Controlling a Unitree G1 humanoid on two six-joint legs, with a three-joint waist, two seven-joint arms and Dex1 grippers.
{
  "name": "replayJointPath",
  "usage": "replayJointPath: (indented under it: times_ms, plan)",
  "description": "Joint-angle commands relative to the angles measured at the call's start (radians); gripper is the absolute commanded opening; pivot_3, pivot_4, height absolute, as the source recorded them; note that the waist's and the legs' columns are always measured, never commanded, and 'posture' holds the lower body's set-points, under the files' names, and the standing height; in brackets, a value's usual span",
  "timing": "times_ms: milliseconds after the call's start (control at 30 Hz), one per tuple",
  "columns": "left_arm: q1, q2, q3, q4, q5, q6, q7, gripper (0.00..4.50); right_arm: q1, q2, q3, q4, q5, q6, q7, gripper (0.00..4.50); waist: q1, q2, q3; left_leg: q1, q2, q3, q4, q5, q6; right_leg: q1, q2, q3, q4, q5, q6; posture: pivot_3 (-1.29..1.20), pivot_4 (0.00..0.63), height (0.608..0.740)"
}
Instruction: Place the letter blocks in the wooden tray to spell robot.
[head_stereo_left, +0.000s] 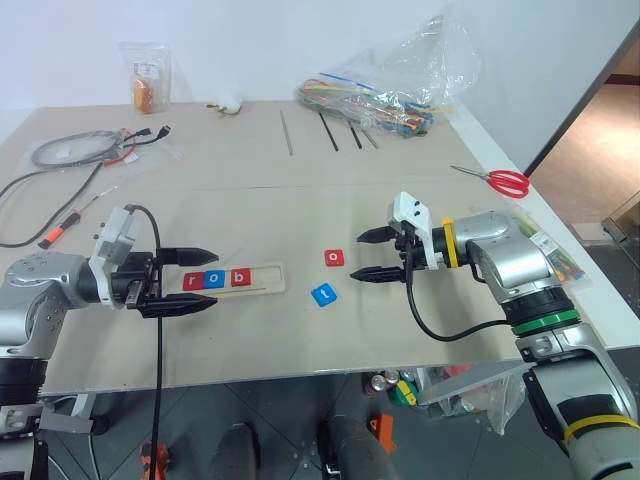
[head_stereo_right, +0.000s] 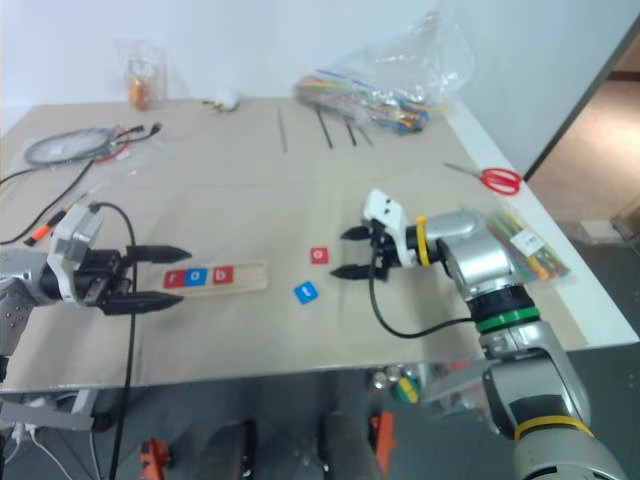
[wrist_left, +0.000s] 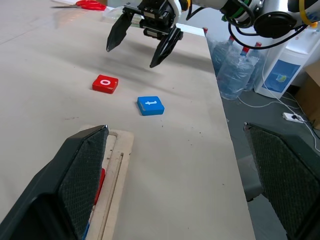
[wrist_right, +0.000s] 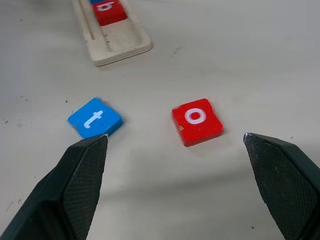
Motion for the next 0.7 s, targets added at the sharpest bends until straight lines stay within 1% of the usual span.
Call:
replayJointPath:
  times_ms: [33,200,367,533,700]
  plan:
    - [0.003,0.017,0.017,-0.033,-0.016,0.005,-0.009,4.5,-0.017,0.02,-0.003,0.034,-0.011,-0.059,0.04,4.48,-0.001,0.0,0.0,0.0,0.0,0.0,0.0,0.0,0.0,0.0,0.0,0.0,0.0,0.0,0.0,0.0,0.15,0.74]
    - [0.025,0.032,0.034,-0.058,-0.03,0.022,-0.007,4.5,-0.056,0.078,0.007,0.155,-0.053,-0.127,0.037,4.48,-0.001,0.0,0.0,0.001,0.0,0.0,0.0,0.0,0.0,0.0,0.0,0.0,0.0,0.001,0.0,0.0,0.15,0.74]
    - [0.044,0.043,0.046,-0.113,-0.058,0.06,0.015,4.5,-0.134,0.118,-0.02,0.308,-0.09,-0.204,0.014,4.48,-0.001,0.0,0.0,0.001,0.0,0.0,0.001,0.0,0.0,0.0,0.0,0.0,0.001,0.001,0.0,0.0,0.15,0.74]
    - [0.057,0.049,0.051,-0.159,-0.08,0.087,0.027,4.5,-0.165,0.125,-0.034,0.369,-0.09,-0.237,0.027,4.48,0.0,0.0,0.0,0.001,0.0,0.0,0.0,0.0,0.0,0.0,0.0,0.001,0.0,0.001,0.0,0.0,0.15,0.74]
    - [0.043,0.033,0.051,-0.148,-0.071,0.067,0.054,4.5,-0.176,0.16,-0.021,0.425,-0.115,-0.274,0.012,4.48,0.0,0.0,0.0,0.001,0.0,0.0,0.0,0.0,0.0,0.001,0.0,0.001,0.0,0.001,0.0,0.0,0.15,0.74]
